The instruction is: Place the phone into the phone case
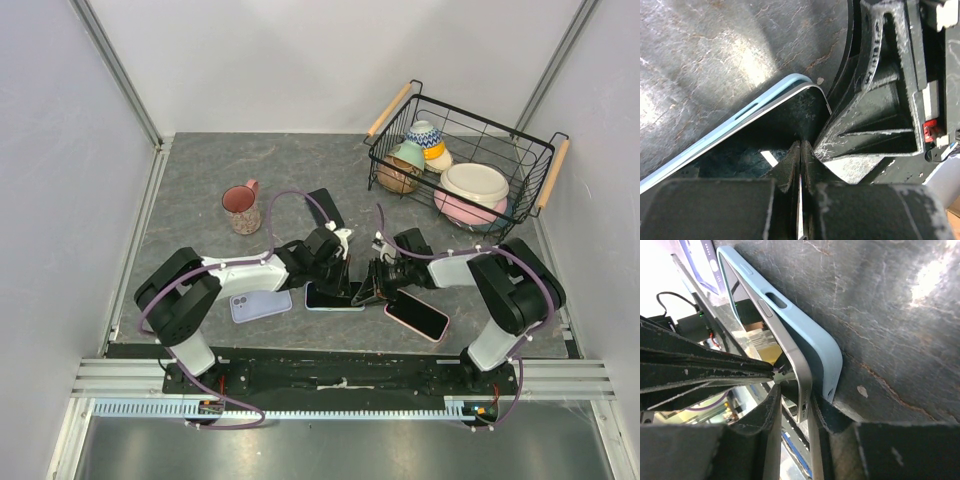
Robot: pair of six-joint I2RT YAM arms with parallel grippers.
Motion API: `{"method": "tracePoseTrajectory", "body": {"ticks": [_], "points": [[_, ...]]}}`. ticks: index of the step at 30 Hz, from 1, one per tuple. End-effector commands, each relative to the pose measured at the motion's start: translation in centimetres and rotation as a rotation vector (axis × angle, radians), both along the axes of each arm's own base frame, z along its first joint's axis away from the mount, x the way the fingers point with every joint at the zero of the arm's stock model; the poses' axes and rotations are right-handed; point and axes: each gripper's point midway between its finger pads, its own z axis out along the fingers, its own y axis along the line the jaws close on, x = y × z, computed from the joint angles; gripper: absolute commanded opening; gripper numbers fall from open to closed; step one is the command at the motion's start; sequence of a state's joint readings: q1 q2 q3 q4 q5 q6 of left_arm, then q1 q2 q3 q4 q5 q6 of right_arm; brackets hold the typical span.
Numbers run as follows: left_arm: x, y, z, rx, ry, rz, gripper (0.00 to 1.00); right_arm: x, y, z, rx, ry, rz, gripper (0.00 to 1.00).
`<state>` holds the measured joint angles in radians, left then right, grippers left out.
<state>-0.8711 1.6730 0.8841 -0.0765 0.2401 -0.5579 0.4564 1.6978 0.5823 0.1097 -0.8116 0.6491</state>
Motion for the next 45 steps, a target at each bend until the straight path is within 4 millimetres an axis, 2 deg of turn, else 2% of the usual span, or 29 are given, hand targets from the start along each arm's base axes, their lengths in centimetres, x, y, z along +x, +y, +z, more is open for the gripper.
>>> {"method": "tracePoseTrajectory", "body": {"ticks": [1, 10, 15, 23, 41, 45], "points": [[-0.9, 0.5, -1.9, 0.061, 0.077, 0.010, 0.02, -0.3, -5.4, -6.5, -0.451, -0.106, -0.012, 0.31], [-1.7, 1.2, -2.6, 0.106, 0.132, 0.014, 0.02, 0.3, -6.1, -5.9, -0.505, -0.136, -0.008, 0.42], [-2.2, 1.9, -3.0, 0.146, 0.162, 0.022, 0.02, 1.0, -6.9, -5.5, -0.597, -0.189, -0.008, 0.50], [-2.6, 2.6, -3.8, 0.209, 0.202, 0.027, 0.02, 1.3, -7.5, -4.7, -0.715, -0.238, 0.013, 0.54], [-3.2, 3.8, -5.3, 0.278, 0.242, 0.040, 0.02, 2.0, -6.7, -0.5, -0.716, -0.311, 0.007, 0.56], [-3.3, 3.9, -5.4, 0.286, 0.245, 0.042, 0.02, 2.6, -6.0, 1.8, -0.659, -0.365, -0.025, 0.56]]}}
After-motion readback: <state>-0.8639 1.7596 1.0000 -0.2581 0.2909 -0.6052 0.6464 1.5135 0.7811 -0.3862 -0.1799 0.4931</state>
